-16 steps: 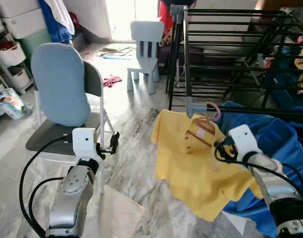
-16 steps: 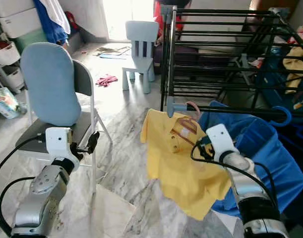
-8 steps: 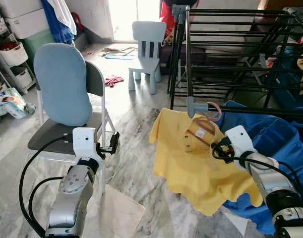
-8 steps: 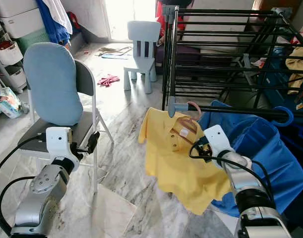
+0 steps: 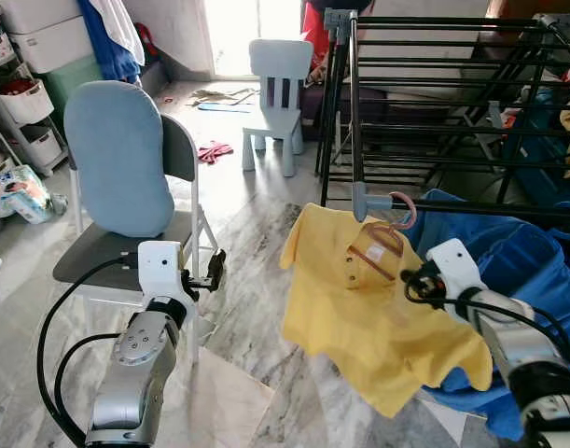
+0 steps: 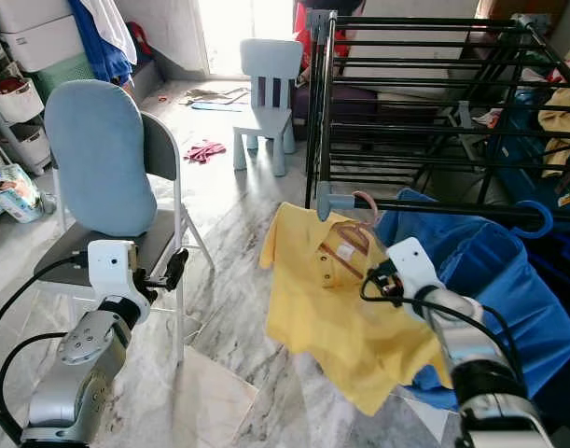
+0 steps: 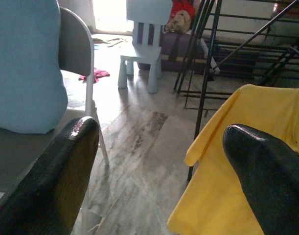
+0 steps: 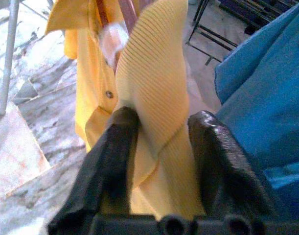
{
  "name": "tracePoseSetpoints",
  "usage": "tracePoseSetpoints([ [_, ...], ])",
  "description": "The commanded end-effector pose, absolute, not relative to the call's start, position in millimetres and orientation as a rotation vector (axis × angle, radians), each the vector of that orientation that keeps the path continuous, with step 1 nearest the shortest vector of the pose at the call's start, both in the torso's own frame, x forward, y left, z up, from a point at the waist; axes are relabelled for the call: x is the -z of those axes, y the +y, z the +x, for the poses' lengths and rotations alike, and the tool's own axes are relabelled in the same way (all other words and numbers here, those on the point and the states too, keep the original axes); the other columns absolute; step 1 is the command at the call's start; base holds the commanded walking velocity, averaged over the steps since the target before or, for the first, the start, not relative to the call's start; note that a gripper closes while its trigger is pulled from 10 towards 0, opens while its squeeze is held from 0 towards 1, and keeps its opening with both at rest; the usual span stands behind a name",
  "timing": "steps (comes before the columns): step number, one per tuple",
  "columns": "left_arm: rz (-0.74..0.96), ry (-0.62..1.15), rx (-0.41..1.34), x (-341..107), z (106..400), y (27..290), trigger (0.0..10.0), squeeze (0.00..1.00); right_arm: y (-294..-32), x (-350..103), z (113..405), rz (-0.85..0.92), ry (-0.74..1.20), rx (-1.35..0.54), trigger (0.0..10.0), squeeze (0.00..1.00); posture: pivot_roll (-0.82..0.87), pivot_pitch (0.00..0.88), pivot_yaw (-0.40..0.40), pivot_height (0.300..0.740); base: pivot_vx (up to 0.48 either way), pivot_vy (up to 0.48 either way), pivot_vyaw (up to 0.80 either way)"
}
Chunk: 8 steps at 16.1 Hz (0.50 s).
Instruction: Hang hanger
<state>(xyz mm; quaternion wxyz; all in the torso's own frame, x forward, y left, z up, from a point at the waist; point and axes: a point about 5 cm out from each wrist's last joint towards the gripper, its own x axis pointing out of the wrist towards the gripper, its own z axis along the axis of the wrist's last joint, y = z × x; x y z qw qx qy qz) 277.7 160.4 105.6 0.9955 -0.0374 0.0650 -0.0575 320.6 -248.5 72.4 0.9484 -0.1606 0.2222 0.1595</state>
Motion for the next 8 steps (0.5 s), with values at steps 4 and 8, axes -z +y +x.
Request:
tracePoseSetpoints([
  [4,-0.07,0.128,0.126,-108.1,278.4,160.0,10.0,0.0,-252.9,-69.3,311.0,-0.298,0.5,-0.403,0.0,0.0,-0.09,0.0,0.035,0.74,0.0,0.0,0.0],
  [8,-0.072,0.128,0.131,-107.8,278.9,158.2,10.0,0.0,-248.0,-62.7,305.4,-0.276,0.524,-0.438,0.0,0.0,-0.09,0.0,0.038,0.74,0.0,0.0,0.0],
])
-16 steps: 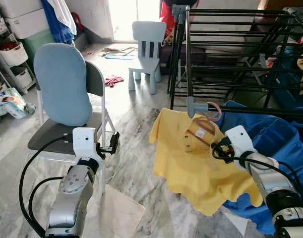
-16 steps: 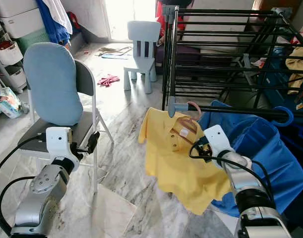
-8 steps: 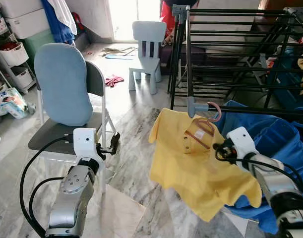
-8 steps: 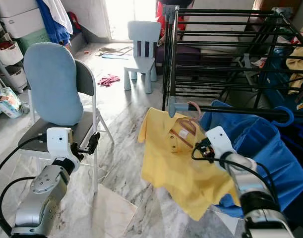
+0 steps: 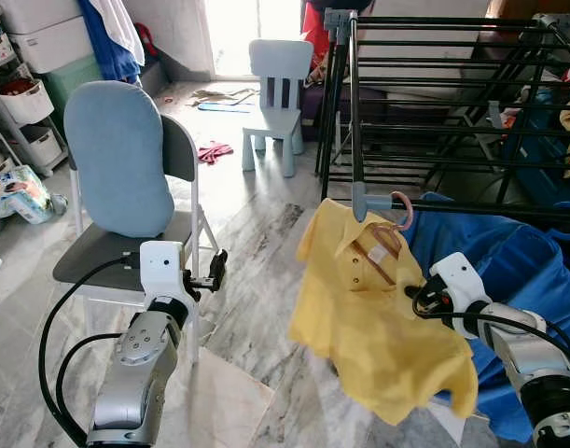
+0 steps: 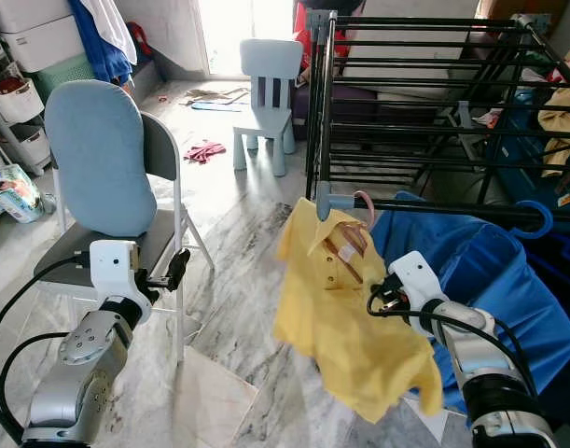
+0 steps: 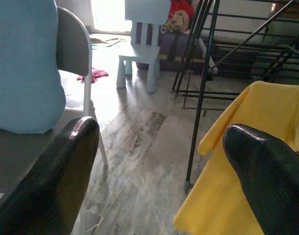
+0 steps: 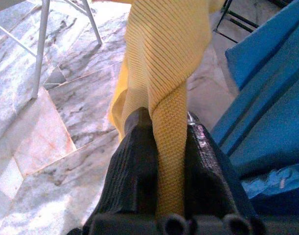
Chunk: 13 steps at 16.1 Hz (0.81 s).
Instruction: Hang hanger
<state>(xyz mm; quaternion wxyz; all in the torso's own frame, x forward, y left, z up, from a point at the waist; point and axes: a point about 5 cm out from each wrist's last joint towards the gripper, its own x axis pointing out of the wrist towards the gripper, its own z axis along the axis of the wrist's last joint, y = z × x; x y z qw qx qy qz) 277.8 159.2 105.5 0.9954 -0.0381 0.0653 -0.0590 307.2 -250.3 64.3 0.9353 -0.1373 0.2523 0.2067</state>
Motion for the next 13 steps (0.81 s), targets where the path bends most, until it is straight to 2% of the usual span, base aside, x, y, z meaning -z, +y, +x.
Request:
tracePoseSetpoints([
  [1,-0.072,0.126,0.132,-108.3,279.5,158.1,10.0,0.0,-246.4,-61.3,304.9,-0.272,0.528,-0.44,0.0,0.0,-0.09,0.0,0.038,0.74,0.0,0.0,0.0],
  [6,-0.072,0.125,0.13,-108.4,280.1,157.5,10.0,0.0,-246.3,-62.0,305.7,-0.274,0.512,-0.416,0.0,0.0,-0.09,0.0,0.036,0.74,0.0,0.0,0.0],
  [10,-0.063,0.134,0.126,-103.9,275.2,157.2,10.0,0.0,-245.7,-76.7,312.3,-0.231,0.387,-0.284,0.0,0.0,-0.09,0.0,0.033,0.74,0.0,0.0,0.0],
  [13,-0.068,0.158,0.119,-96.1,265.7,161.7,10.0,0.0,-232.0,-90.0,305.9,-0.173,0.272,-0.186,0.0,0.0,-0.09,0.0,0.039,0.74,0.0,0.0,0.0],
])
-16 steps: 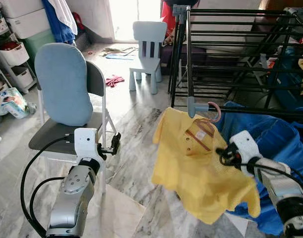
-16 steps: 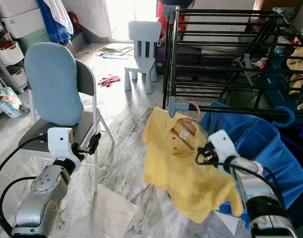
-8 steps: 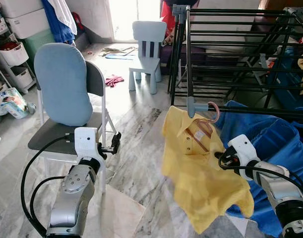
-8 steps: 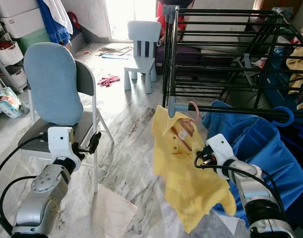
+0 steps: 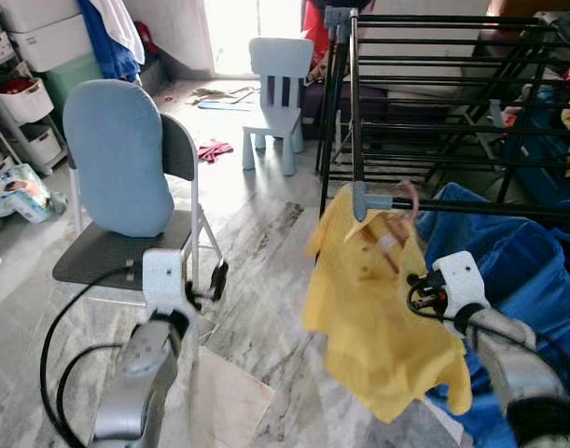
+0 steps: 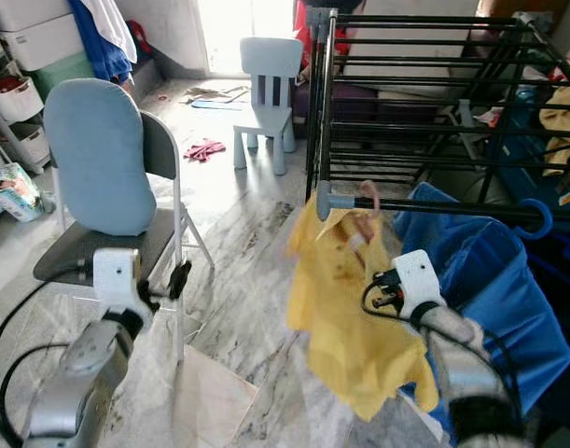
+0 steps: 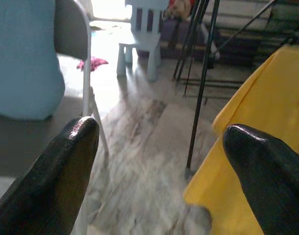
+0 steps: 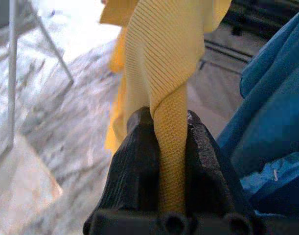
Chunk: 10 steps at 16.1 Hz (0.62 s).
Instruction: Hang hanger
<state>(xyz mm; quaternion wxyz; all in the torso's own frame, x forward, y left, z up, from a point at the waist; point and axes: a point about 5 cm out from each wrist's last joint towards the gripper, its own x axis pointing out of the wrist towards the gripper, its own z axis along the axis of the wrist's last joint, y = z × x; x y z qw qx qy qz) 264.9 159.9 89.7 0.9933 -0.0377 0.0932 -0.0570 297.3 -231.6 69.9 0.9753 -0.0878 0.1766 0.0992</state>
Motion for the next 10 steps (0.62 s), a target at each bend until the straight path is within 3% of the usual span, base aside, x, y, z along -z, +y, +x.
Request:
tracePoseSetpoints([
  [1,-0.067,0.165,0.121,-94.0,263.1,160.9,10.0,0.0,-226.6,-97.4,301.5,-0.144,0.219,-0.131,0.0,0.0,-0.09,0.0,0.039,0.74,0.0,0.0,0.0],
  [4,-0.081,0.165,0.136,-92.6,263.1,154.9,10.0,0.0,-214.8,-101.6,287.5,-0.134,0.159,-0.063,0.0,0.0,-0.1,0.0,0.042,0.74,0.0,0.0,0.0],
  [5,-0.084,0.161,0.15,-93.0,265.1,150.8,10.0,0.0,-205.7,-95.6,276.4,-0.108,0.178,-0.059,1.0,0.0,-0.11,0.0,0.039,0.74,0.0,0.0,0.0],
  [6,-0.086,0.159,0.158,-93.1,265.4,149.2,10.0,0.0,-201.9,-93.0,269.2,-0.085,0.197,-0.048,2.4,0.0,-0.11,0.0,0.035,0.74,0.0,0.0,0.0],
  [7,-0.088,0.16,0.161,-92.2,265.4,148.2,10.0,0.0,-197.4,-88.0,262.2,-0.043,0.222,-0.048,10.0,0.0,-0.11,0.0,0.033,0.74,0.0,0.0,0.0],
  [10,-0.089,0.167,0.173,-88.7,266.5,145.1,10.0,0.0,-184.2,-80.7,248.6,0.042,0.233,0.003,10.0,0.0,-0.11,0.0,0.037,0.74,0.0,0.0,0.0],
])
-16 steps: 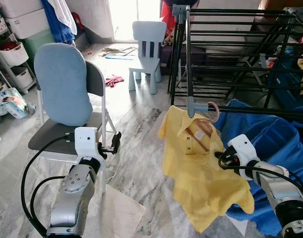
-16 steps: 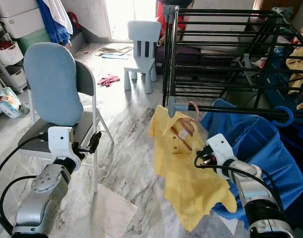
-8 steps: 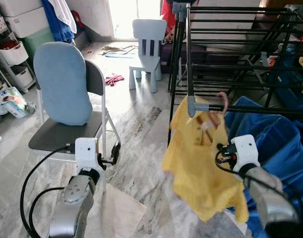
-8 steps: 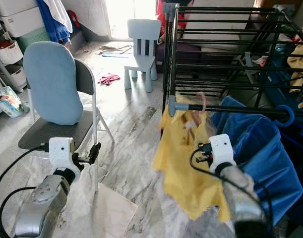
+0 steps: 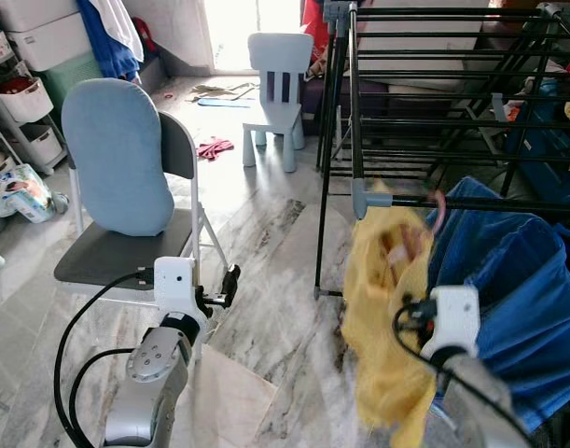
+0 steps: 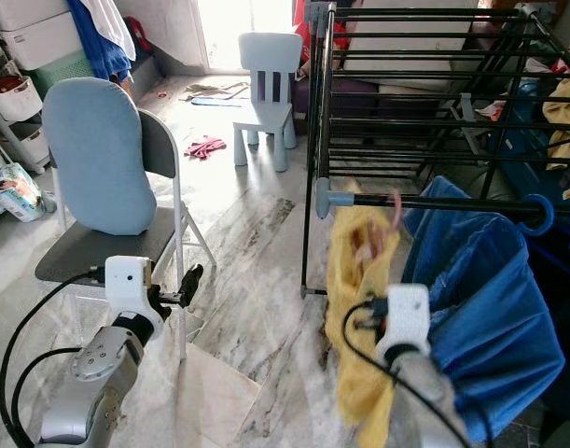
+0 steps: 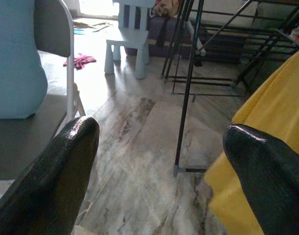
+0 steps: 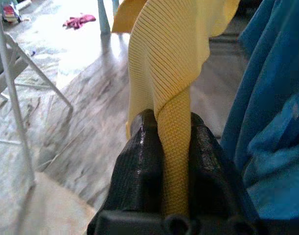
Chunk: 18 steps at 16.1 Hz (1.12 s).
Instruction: Hang hanger
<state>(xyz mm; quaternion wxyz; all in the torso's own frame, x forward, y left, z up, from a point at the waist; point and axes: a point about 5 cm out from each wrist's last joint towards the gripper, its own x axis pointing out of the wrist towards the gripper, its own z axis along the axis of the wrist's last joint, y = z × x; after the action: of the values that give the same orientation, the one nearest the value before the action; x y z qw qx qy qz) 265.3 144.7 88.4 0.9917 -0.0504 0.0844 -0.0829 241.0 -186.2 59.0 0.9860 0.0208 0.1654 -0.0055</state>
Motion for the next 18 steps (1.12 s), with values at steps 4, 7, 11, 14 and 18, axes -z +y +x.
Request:
tracePoseSetpoints([
  [4,-0.086,0.169,0.181,-87.0,267.8,144.1,10.0,0.0,-184.2,-81.6,243.6,0.034,0.235,0.009,10.0,0.0,-0.12,0.0,0.045,0.74,0.0,0.0,0.0],
  [7,-0.084,0.166,0.178,-86.4,269.6,144.2,10.0,0.0,-184.2,-82.7,247.4,0.033,0.237,0.0,10.0,0.0,-0.12,0.0,0.04,0.74,-0.164,0.0,0.0],
  [11,-0.083,0.154,0.169,-89.7,273.3,145.2,10.0,0.0,-181.7,-85.5,254.1,0.032,0.233,-0.019,10.0,0.0,-0.11,0.0,0.031,0.74,-0.284,0.0,0.0],
  [14,-0.085,0.159,0.156,-87.8,271.5,146.8,10.0,0.0,-180.4,-87.2,256.3,0.034,0.229,-0.02,10.0,0.0,-0.11,0.0,0.033,0.74,-0.1,0.0,0.0],
  [18,-0.093,0.161,0.159,-88.2,271.6,144.5,10.0,0.0,-178.6,-87.9,258.1,0.039,0.232,-0.02,10.0,0.0,-0.12,0.0,0.038,0.74,-0.202,0.0,0.0],
])
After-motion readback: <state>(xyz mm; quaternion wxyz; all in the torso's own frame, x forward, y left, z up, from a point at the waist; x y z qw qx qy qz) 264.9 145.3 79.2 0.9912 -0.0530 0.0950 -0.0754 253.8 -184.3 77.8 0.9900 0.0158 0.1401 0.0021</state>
